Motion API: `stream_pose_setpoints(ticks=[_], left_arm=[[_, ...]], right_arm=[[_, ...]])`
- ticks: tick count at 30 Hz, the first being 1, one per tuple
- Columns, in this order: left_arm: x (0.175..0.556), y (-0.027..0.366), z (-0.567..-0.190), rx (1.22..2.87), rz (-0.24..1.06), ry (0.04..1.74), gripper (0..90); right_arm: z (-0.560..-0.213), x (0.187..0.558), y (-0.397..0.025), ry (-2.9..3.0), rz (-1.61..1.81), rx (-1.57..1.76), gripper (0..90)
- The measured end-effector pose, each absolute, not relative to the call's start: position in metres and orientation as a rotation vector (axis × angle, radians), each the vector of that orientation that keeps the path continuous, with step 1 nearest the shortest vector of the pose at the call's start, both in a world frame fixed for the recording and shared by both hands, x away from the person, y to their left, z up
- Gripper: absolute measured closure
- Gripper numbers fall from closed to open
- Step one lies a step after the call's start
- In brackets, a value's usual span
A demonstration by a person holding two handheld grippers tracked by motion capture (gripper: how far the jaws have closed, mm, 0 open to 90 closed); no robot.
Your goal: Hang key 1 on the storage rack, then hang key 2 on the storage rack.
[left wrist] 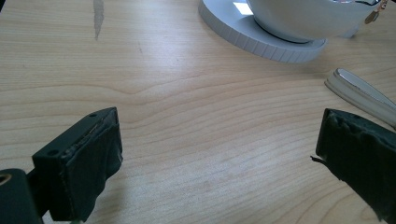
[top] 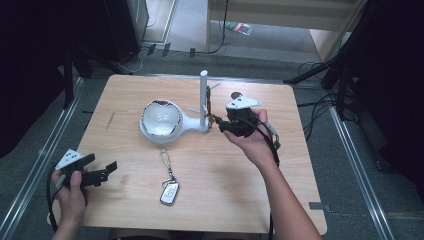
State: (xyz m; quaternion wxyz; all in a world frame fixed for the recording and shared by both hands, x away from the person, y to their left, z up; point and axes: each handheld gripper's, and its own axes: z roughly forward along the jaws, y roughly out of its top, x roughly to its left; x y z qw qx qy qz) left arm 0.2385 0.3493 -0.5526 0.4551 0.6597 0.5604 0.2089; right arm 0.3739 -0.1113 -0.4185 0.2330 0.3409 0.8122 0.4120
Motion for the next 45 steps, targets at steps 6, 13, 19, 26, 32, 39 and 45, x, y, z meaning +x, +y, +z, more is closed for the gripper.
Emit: stream_pose_setpoints(ticks=[6, 13, 19, 26, 32, 39, 45], left_arm=[[0.238, 0.35, -0.553, 1.625, 0.513, 1.382, 0.9], [0.239, 0.35, -0.553, 1.629, 0.507, 1.381, 0.9], [0.239, 0.35, -0.553, 1.626, 0.506, 1.381, 0.9], [0.239, 0.35, -0.553, 1.63, 0.508, 1.381, 0.9], [0.239, 0.35, -0.553, 1.631, 0.51, 1.38, 0.9], [0.239, 0.35, -0.553, 1.631, 0.51, 1.381, 0.9], [0.24, 0.349, -0.553, 1.626, 0.514, 1.383, 0.9]], right_arm=[[-0.418, 0.368, -0.109, 2.256, 1.085, 0.957, 48.5], [-0.419, 0.363, -0.102, 2.285, 1.043, 0.971, 48.5], [-0.421, 0.356, -0.092, 2.342, 1.007, 0.936, 47.3], [-0.423, 0.351, -0.084, 2.385, 0.968, 0.945, 47.2], [-0.427, 0.345, -0.078, 2.442, 0.926, 0.949, 46.1], [-0.429, 0.339, -0.067, 2.485, 0.925, 0.978, 45.5], [-0.431, 0.336, -0.057, 2.514, 0.905, 0.96, 45.5]])
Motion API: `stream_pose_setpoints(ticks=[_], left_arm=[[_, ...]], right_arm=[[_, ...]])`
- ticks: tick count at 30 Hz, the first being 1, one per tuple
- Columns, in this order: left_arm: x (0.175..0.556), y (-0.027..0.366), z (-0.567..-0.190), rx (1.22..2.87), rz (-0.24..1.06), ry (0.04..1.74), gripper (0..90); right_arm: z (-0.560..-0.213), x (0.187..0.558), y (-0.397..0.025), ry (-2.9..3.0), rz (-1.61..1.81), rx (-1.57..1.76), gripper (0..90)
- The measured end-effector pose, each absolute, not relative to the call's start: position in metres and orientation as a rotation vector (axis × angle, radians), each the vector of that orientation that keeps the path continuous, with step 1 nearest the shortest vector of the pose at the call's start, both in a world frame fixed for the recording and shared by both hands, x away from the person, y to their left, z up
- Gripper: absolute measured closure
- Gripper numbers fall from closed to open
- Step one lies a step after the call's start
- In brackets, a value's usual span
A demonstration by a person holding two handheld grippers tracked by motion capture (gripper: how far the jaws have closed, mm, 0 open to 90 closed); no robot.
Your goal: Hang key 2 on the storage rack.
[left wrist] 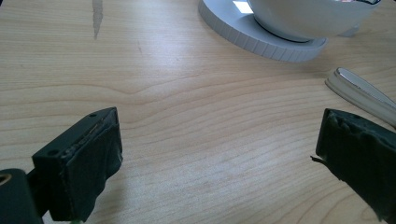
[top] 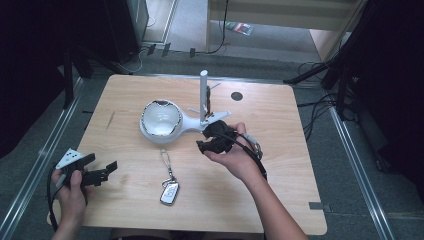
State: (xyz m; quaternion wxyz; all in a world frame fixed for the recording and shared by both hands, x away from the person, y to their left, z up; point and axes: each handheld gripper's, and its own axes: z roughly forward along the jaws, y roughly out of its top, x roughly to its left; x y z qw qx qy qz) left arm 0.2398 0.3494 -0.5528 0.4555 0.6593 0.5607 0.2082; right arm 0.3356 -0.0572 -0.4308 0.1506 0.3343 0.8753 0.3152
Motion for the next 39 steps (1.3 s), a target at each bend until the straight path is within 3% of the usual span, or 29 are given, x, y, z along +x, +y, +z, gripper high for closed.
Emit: stream_pose_setpoints(ticks=[39], left_arm=[[0.24, 0.35, -0.553, 1.624, 0.515, 1.384, 0.9]], right_arm=[[-0.47, 0.322, 0.023, 2.724, 0.739, 0.965, 49.5]])
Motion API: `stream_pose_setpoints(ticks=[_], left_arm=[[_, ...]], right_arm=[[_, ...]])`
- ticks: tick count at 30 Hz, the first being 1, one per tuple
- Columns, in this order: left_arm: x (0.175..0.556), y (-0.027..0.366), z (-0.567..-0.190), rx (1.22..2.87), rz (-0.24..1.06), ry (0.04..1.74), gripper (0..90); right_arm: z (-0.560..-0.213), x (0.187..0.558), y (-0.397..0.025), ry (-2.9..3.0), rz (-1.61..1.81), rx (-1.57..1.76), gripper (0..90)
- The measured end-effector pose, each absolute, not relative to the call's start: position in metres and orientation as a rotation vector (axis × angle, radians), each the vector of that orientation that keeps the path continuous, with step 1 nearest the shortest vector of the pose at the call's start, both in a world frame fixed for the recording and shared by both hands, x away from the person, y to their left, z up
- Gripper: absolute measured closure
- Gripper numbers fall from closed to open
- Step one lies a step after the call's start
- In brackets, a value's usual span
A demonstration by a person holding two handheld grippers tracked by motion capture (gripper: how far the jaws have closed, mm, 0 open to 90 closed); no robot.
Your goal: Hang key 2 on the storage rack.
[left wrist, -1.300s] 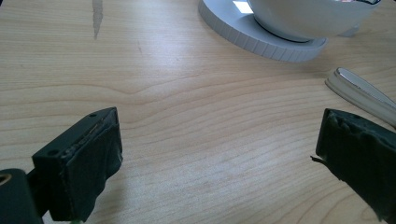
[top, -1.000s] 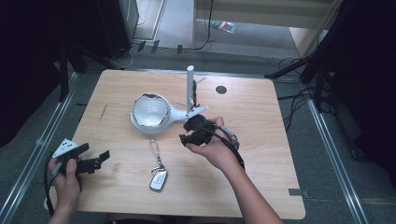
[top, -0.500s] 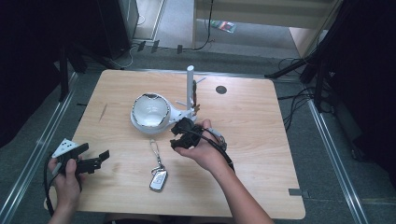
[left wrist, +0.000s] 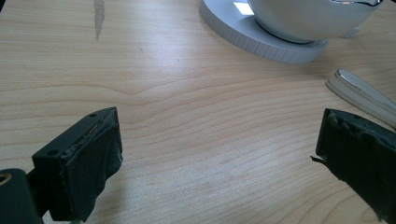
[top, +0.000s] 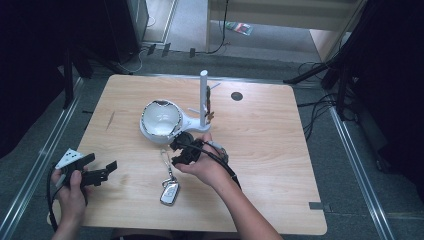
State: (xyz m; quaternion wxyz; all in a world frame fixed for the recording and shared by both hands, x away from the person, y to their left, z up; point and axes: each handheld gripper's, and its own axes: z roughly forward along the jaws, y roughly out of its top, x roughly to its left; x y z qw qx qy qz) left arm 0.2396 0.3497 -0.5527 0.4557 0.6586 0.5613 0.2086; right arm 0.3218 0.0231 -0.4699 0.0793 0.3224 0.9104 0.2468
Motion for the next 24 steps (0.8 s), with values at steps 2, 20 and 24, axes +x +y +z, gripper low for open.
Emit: stream_pose_setpoints(ticks=[2, 20, 24], left_arm=[[0.24, 0.35, -0.553, 1.623, 0.515, 1.385, 0.9], [0.24, 0.35, -0.553, 1.622, 0.514, 1.385, 0.9], [0.24, 0.35, -0.553, 1.62, 0.514, 1.385, 0.9]], right_arm=[[-0.472, 0.321, 0.027, 2.733, 0.731, 0.972, 50.3], [-0.483, 0.321, 0.051, 2.806, 0.613, 1.168, 59.4], [-0.485, 0.322, 0.056, 2.821, 0.565, 1.227, 63.3]])
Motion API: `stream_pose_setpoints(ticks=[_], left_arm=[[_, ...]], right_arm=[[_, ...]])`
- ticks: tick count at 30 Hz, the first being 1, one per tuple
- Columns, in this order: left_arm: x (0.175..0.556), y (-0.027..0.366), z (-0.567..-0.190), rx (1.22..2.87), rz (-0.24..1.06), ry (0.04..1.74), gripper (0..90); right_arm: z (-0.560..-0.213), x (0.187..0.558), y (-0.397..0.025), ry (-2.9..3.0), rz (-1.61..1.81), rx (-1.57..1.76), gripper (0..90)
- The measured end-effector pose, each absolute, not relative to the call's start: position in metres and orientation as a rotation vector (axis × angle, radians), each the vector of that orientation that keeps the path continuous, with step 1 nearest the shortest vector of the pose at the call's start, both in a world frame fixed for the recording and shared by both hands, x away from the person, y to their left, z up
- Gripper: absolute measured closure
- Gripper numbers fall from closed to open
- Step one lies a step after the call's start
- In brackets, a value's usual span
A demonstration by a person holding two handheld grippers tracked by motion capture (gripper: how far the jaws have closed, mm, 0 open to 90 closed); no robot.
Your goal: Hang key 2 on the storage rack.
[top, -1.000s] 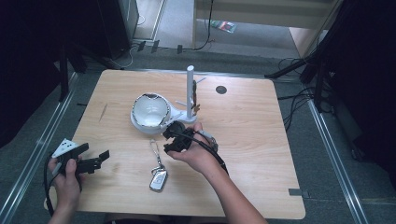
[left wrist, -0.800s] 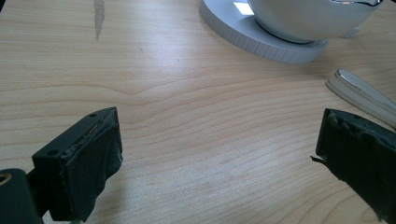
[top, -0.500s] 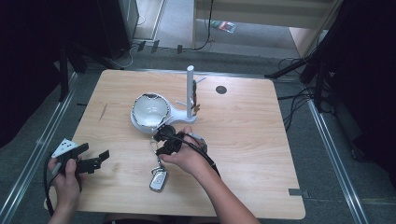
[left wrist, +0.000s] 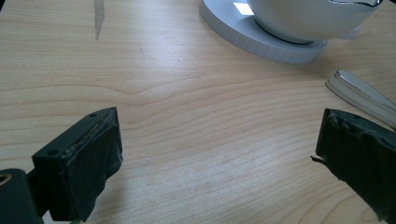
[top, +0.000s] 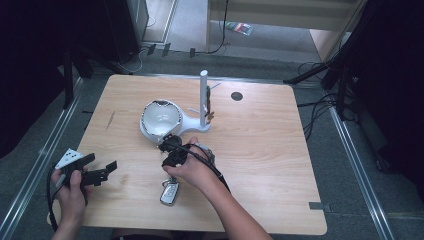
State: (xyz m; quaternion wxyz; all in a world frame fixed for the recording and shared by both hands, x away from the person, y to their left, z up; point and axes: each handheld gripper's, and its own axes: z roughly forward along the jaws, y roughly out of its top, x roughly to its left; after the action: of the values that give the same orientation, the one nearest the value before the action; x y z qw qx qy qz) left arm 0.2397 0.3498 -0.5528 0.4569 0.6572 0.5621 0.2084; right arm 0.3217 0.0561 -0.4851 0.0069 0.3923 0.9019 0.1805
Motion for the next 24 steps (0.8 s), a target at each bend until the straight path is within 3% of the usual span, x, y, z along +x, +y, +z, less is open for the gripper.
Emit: stream_pose_setpoints(ticks=[24], left_arm=[[0.24, 0.35, -0.553, 1.615, 0.512, 1.385, 0.9]], right_arm=[[-0.5, 0.323, 0.074, 2.837, 0.368, 1.291, 70.2]])
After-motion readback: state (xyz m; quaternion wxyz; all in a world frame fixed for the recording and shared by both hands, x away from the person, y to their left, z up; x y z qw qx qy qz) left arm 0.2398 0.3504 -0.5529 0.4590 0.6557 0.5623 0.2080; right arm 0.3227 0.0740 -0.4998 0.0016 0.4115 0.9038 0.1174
